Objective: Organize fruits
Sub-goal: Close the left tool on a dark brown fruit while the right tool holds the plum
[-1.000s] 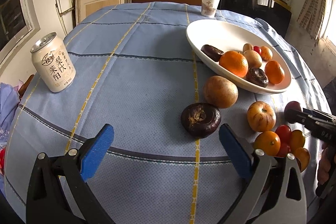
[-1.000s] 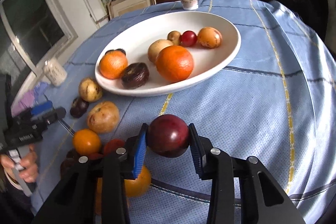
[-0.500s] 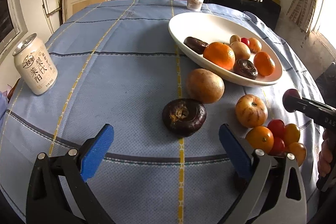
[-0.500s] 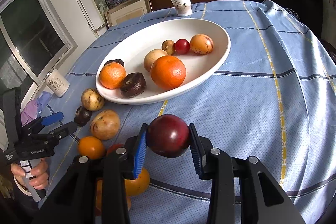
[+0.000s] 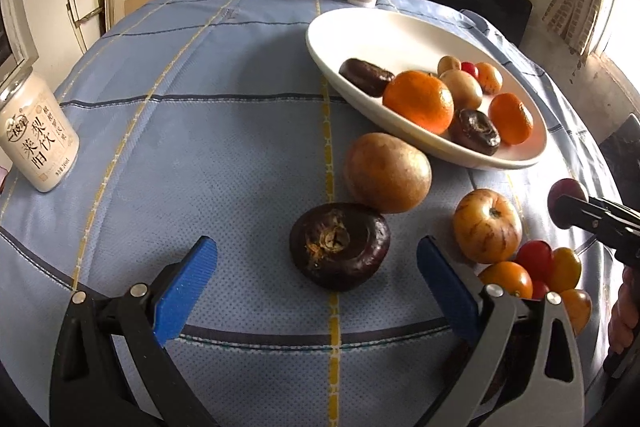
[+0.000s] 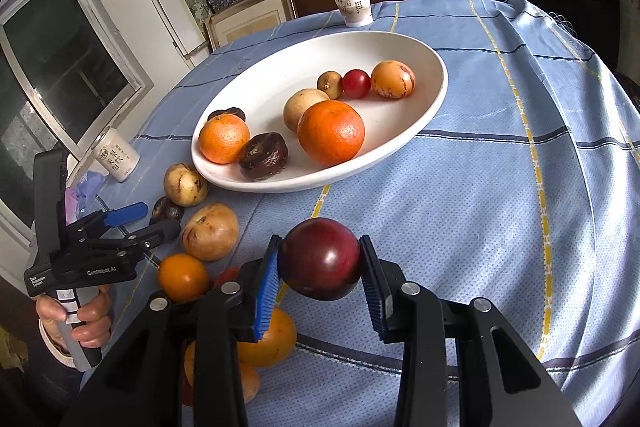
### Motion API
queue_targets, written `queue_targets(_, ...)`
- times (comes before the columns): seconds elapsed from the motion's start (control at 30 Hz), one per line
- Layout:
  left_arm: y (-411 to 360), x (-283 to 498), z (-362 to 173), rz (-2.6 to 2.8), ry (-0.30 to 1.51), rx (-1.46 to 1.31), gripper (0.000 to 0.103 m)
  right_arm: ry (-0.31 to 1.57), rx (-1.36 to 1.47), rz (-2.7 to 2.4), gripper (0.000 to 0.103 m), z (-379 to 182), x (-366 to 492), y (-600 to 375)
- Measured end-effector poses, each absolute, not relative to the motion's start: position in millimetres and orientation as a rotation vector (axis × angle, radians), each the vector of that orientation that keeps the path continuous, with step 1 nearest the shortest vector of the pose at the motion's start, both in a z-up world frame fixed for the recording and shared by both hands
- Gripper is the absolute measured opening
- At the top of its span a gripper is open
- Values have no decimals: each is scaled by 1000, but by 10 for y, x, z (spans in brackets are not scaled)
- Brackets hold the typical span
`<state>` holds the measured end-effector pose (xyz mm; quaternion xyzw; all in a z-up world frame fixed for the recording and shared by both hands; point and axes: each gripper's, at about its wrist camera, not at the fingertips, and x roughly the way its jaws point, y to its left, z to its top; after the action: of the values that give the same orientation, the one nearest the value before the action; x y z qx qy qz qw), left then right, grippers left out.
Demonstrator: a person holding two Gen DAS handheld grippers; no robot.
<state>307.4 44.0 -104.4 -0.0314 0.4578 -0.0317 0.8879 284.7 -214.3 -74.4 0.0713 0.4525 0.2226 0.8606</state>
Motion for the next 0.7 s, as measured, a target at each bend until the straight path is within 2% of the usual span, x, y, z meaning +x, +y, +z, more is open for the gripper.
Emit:
queue_targets(0.13, 401, 3071, -1045, -74, 943, -43, 84, 948, 149, 466, 39, -743, 2845, -2141)
queue_targets(0.4, 318, 3038, -1034, -89, 926, -4, 66, 953, 140, 457, 39, -755, 2851, -2140)
queue_targets(0.47, 288, 3035, -1029, -104, 922, 4, 57, 958, 134, 452, 39, -768, 2856, -2136)
queue_targets(0.63, 274, 3021, -1022, -105, 916, 13, 49, 963, 126, 438, 39, -799, 2873, -2138)
queue_targets(0.7, 293, 3016, -1018, -112, 914, 1, 49, 964, 125, 434, 39, -808, 2875, -2145)
